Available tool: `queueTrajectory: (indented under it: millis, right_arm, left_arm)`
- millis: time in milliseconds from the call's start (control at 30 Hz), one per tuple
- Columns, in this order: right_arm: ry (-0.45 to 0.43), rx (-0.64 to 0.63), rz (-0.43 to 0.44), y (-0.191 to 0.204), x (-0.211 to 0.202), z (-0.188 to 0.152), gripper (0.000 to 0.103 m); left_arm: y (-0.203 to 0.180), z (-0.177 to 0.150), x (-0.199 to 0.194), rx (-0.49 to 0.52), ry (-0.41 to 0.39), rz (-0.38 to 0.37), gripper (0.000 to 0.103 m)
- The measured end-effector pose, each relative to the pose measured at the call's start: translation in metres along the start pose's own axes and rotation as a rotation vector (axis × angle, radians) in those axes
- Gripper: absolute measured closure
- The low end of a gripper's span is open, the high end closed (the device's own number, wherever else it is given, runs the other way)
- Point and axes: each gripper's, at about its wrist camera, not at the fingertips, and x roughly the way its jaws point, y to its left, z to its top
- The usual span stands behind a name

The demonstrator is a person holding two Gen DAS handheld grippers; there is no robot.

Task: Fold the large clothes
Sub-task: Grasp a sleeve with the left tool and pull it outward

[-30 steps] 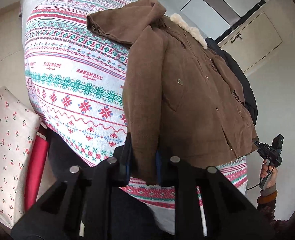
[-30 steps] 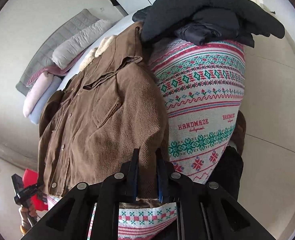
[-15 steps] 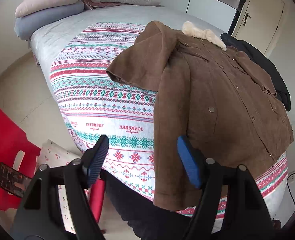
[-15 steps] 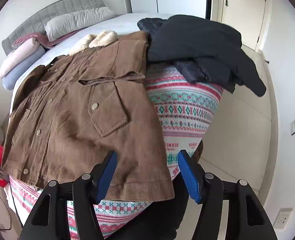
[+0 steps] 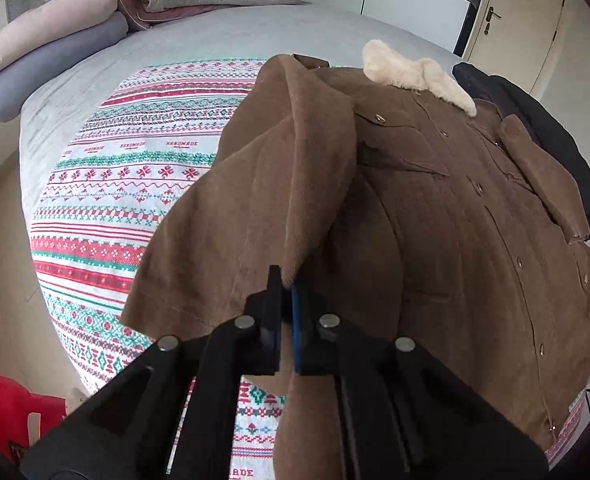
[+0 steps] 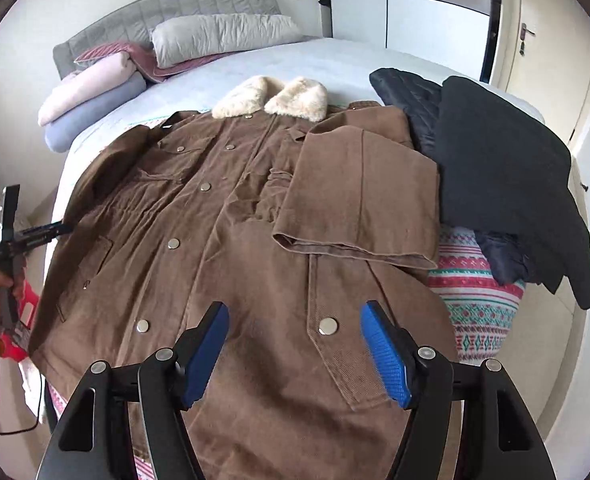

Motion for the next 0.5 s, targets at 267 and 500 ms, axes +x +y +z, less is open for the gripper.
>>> queueTrajectory:
  millis: [267,500]
  right_arm:
    - [0.041,-0.034,-0.036,0.006,0.028,0.02,0.033]
    - [0.051,0.016,-0.022,-0.002,0.048,0.035,0.033]
  left_arm:
    - [0.067,0.089,-0.076,-0.022,-0.171,0.26,0.1]
    - [0.148,0.163,-0.088,-0.066,-0.193,0.551,0.099]
